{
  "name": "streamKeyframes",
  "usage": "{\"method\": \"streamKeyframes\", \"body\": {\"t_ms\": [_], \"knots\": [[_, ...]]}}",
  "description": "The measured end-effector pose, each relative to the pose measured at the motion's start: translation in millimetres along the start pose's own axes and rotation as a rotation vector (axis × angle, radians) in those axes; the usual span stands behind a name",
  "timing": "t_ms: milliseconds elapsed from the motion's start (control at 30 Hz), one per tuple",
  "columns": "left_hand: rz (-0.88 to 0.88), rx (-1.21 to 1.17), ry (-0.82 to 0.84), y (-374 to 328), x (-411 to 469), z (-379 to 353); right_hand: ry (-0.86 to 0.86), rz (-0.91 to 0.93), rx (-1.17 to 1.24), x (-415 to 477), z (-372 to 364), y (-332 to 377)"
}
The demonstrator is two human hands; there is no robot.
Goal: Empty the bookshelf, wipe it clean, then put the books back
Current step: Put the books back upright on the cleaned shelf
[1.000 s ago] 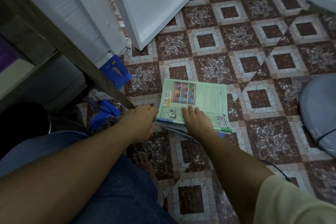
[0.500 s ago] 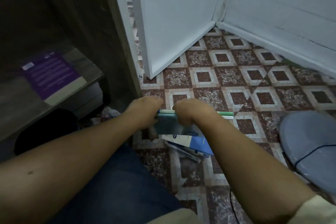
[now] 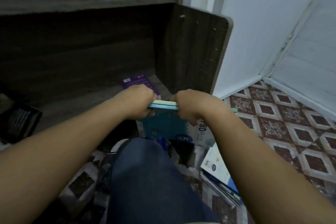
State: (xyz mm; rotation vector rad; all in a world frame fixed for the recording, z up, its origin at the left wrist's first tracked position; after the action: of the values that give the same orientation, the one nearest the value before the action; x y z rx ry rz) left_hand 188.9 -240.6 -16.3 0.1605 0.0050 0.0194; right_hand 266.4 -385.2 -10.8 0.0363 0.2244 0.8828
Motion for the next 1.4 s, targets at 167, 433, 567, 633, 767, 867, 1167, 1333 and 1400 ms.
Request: {"method": "streamKeyframes", "body": {"t_ms": [167,433,567,633,767,867,1167,1333,1400], "knots": [[0.366,0.022,-0.084,94.7,-68.7,-9.0,-0.26,0.114,-0.17,42.2,15.5,72.2],[0.602,0.231,-0.583,174.7,-148.1,-72.2,-0.785,0.454,-0.148,122.6,-30.8,174.2],[0.629,0.257,-0.577,187.4,-163.5,-116.4,-0.735,0.502,-0.146,152.6,-81.1,194.6],[0.642,0.178,-0.432,182.6,-168.5,-147.0,-0.618,0.514,-0.155,158.9,-113.0,192.9],[0.726,-0.059,-0.143,164.1,-172.5,-201.6,-0.292,0.543,-0.172,163.9,-158.4,189.6],[0.751,-0.094,-0.014,170.9,-166.4,-218.9,-0.194,0.517,-0.168,173.6,-164.4,184.1],[0.762,-0.307,0.052,199.9,-153.1,-221.6,-0.074,0.326,-0.151,198.7,-176.4,162.4],[0.958,-0.363,-0.02,192.3,-155.5,-214.0,-0.091,0.199,-0.102,199.4,-177.9,163.9],[0.999,-0.427,-0.084,192.4,-155.2,-208.8,-0.143,0.142,-0.067,200.0,-175.5,164.6]]}}
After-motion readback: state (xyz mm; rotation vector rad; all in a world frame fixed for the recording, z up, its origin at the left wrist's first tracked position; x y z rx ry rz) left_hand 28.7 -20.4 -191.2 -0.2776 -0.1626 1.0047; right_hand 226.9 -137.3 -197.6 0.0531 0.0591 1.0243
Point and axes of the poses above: each hand's wrist, its own x-axis towards the middle knuckle, its own z-axis out of the back of the hand, y = z × x, the point moved 1 cm from there along x, towards the middle knuckle, and after that the axes turned 7 degrees about -y, right-handed, at the moved point
